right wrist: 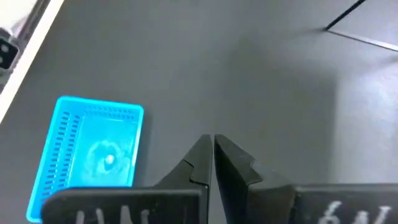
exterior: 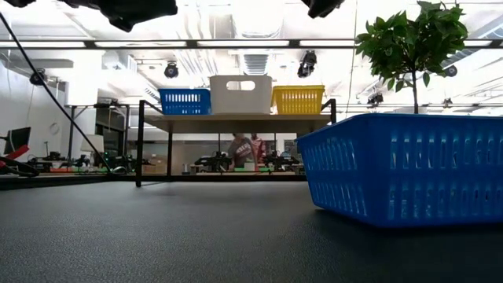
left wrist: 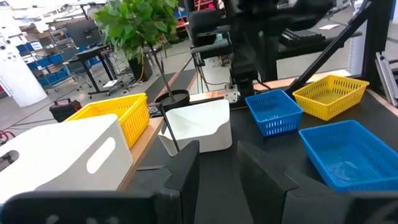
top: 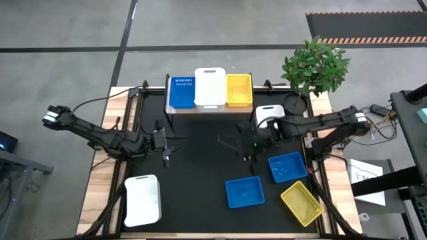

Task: Stack baskets on shelf by color
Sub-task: Stack the bottom white bin on the white bin on the shelf

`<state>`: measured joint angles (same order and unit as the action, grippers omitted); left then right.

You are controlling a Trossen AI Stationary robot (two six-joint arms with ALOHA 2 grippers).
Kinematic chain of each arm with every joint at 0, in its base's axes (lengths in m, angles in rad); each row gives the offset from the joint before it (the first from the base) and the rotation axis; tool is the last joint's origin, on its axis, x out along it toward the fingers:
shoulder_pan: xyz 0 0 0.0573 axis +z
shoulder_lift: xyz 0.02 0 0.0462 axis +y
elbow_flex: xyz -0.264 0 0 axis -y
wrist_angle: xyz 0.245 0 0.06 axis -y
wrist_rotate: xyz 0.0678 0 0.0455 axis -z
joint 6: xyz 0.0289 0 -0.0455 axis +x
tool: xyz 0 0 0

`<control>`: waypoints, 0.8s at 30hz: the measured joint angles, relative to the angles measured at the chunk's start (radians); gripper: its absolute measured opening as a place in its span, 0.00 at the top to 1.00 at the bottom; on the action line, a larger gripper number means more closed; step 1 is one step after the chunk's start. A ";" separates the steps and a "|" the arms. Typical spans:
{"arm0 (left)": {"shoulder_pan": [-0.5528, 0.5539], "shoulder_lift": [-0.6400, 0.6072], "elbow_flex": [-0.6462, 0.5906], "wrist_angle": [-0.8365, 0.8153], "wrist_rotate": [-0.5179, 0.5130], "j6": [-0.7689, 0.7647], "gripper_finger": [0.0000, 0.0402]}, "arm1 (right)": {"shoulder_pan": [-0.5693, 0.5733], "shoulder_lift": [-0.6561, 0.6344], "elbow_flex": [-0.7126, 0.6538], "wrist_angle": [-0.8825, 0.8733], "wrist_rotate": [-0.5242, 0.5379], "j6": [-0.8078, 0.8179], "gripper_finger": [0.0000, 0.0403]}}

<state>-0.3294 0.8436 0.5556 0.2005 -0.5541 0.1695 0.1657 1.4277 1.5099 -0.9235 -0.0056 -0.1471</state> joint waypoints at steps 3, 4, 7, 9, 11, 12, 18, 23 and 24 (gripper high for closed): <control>0.000 0.008 0.000 0.001 0.000 0.000 0.77 | 0.045 0.000 -0.064 0.075 0.028 0.018 0.97; 0.000 0.011 0.000 0.002 0.000 -0.003 0.77 | 0.060 0.000 -0.087 0.102 0.033 0.017 0.97; -0.001 0.023 0.000 0.024 0.001 -0.012 0.77 | 0.094 0.000 -0.163 0.218 0.034 0.005 0.97; -0.001 0.040 0.000 0.043 0.013 -0.043 0.77 | 0.112 -0.001 -0.222 0.327 0.034 -0.013 0.97; -0.001 0.061 0.000 0.056 0.031 -0.060 0.77 | 0.126 -0.001 -0.278 0.428 0.034 -0.051 0.97; -0.004 0.076 0.000 0.064 0.046 -0.075 0.77 | 0.130 -0.001 -0.304 0.480 0.034 -0.067 0.97; -0.057 0.167 0.002 0.056 0.089 -0.256 0.77 | 0.131 -0.017 -0.407 0.674 0.035 -0.141 0.97; -0.166 0.219 0.067 -0.012 0.160 -0.387 0.77 | 0.131 -0.074 -0.453 0.737 0.035 -0.186 0.97; -0.191 0.228 0.091 -0.043 0.160 -0.414 0.77 | 0.131 -0.091 -0.461 0.739 0.035 -0.189 0.97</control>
<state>-0.5203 1.0713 0.6461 0.1575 -0.3937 -0.2447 0.2970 1.3368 1.0487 -0.1841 0.0294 -0.3358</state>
